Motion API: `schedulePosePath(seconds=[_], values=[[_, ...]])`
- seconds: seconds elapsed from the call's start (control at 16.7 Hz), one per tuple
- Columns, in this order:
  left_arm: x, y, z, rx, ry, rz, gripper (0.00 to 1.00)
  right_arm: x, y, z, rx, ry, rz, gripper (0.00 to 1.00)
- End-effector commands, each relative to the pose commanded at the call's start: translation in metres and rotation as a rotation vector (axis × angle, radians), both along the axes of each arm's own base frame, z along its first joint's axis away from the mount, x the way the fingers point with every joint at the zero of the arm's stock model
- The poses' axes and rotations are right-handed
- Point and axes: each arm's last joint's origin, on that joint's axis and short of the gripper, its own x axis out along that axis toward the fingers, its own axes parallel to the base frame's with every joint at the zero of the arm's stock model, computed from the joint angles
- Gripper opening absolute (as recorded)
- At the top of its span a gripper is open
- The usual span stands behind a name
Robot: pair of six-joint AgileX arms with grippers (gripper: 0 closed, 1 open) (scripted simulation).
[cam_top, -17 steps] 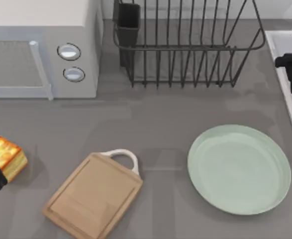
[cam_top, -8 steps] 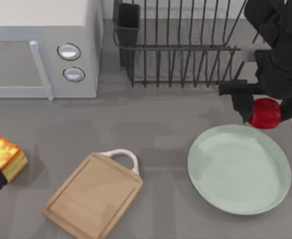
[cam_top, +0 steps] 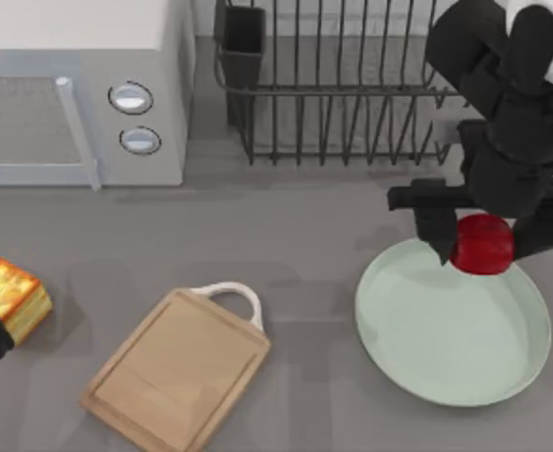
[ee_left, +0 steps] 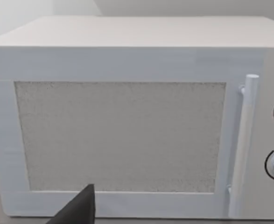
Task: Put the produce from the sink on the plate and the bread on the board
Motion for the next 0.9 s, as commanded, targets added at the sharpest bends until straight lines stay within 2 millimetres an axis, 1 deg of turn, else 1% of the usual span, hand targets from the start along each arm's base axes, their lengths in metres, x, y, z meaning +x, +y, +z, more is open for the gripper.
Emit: schedulePosePath(seconds=[0.18, 0.9], values=[[0.0, 0.0, 0.0, 0.0, 0.0, 0.0, 1.0, 0.0, 0.0, 0.0, 0.0, 0.0, 0.0, 0.0], [0.0, 0.0, 0.0, 0.0, 0.0, 0.0, 1.0, 0.0, 0.0, 0.0, 0.0, 0.0, 0.0, 0.9]])
